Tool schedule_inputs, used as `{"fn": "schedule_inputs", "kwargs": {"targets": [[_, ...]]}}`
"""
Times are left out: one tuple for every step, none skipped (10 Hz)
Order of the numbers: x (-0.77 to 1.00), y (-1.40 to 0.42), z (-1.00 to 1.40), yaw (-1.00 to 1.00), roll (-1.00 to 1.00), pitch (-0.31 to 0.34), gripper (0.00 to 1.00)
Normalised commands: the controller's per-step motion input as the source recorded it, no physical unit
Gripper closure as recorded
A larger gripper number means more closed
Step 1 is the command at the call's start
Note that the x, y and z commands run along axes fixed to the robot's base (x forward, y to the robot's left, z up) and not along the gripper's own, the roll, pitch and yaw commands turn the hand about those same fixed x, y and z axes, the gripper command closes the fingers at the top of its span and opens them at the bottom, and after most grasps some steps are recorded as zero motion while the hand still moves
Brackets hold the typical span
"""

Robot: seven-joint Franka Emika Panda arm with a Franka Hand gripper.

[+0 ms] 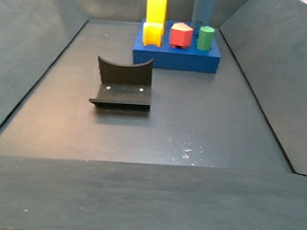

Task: Pick up the star object. Move up. Place the star object on the fixture. Regrasp the star object. Move to above the board. Insert the star object.
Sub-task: Insert the star object.

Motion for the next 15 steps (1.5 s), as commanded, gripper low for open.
{"fn": "schedule_inputs", "kwargs": {"targets": [[-0.57, 0.06, -0.44, -0.37, -0.37, 0.053, 1.0], [-0.4, 0.07, -0.35, -0.46, -0.38, 0.08, 1.0], [-0.38, 0.05, -0.36, -0.5, -0.37, 0.076, 1.0], [-0.31, 0.02, -0.39, -0.57, -0.35, 0.06, 1.0], [-0.13, 0.0, -0.33, -0.66, -0.38, 0.0, 1.0], [-0.07, -0.02, -0.14, -0.68, -0.41, -0.091, 1.0], [0.0, -0.03, -0.01, -0.7, -0.41, -0.243, 1.0], [0.0, 0.0, -0.2, -0.77, -0.31, -0.29, 1.0], [0.05, 0.0, -0.41, -0.81, -0.24, -0.216, 1.0], [0.12, 0.17, -0.53, -0.71, -0.14, -0.196, 1.0], [0.06, 0.22, -0.55, -0.6, -0.07, -0.173, 1.0], [0.0, 0.23, -0.47, -0.34, -0.04, -0.141, 1.0], [0.0, 0.0, -0.11, 0.0, 0.0, 0.0, 1.0], [0.0, 0.0, -0.03, 0.0, 0.0, 0.0, 1.0], [0.0, 0.0, -0.13, -0.02, 0.0, 0.0, 1.0]]}}
